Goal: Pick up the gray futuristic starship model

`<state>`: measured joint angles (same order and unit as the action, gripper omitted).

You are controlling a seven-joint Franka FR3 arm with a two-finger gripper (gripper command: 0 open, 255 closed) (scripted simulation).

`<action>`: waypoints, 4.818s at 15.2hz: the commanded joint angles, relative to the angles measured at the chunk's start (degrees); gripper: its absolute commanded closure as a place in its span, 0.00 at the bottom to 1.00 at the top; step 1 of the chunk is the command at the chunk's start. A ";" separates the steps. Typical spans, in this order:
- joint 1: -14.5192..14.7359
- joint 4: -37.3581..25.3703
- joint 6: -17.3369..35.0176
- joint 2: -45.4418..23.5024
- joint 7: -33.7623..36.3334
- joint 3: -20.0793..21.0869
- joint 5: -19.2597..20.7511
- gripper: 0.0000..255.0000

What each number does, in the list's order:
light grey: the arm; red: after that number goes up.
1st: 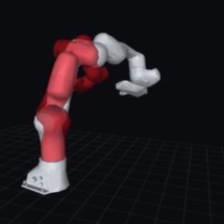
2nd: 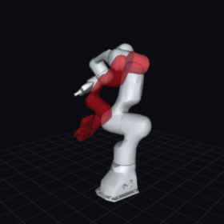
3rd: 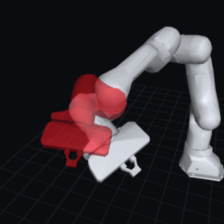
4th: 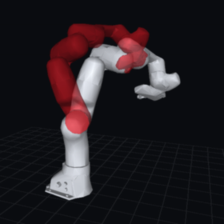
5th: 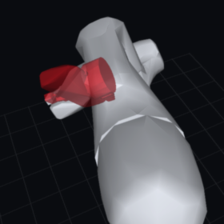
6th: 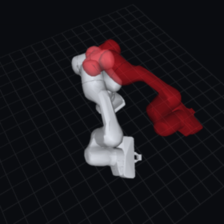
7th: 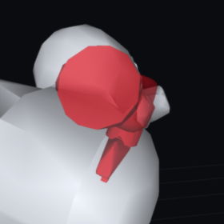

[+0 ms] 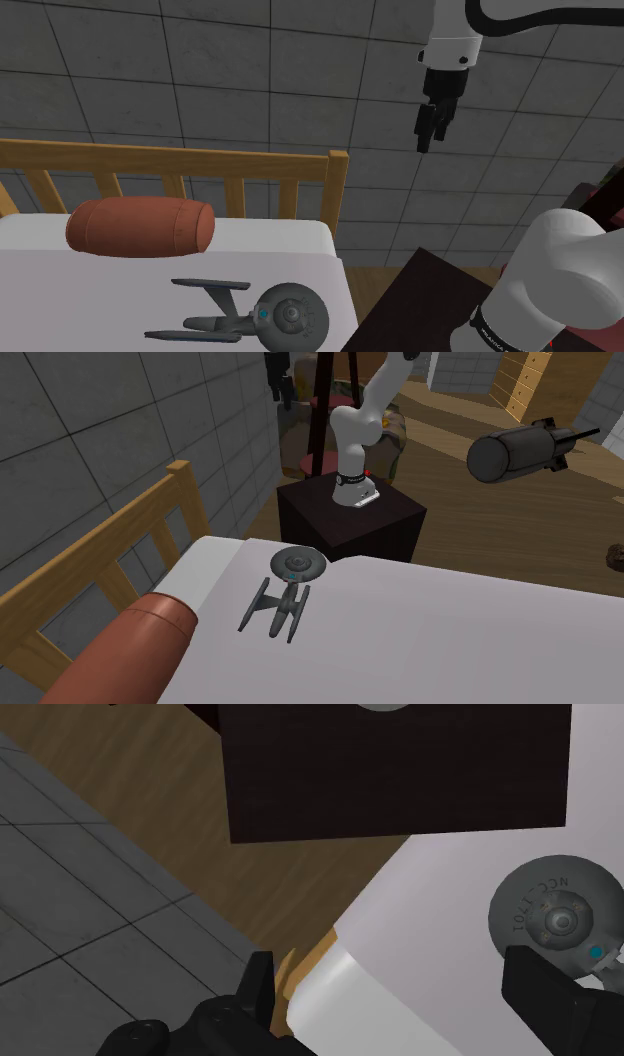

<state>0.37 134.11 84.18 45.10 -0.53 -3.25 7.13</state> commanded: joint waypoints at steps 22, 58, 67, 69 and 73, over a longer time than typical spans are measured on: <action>12.54 11.08 36.62 -23.33 -0.27 8.39 -10.86 0.00; 25.82 -8.33 69.51 -71.54 0.67 16.91 -8.72 1.00; 25.61 -7.94 68.40 -70.03 0.63 17.23 -9.05 1.00; 25.37 -7.79 67.17 -68.63 0.54 17.51 -9.37 1.00; 24.94 -7.62 64.65 -65.91 0.33 18.03 -10.05 1.00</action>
<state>25.44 126.60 149.72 -21.62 -0.12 14.64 -2.74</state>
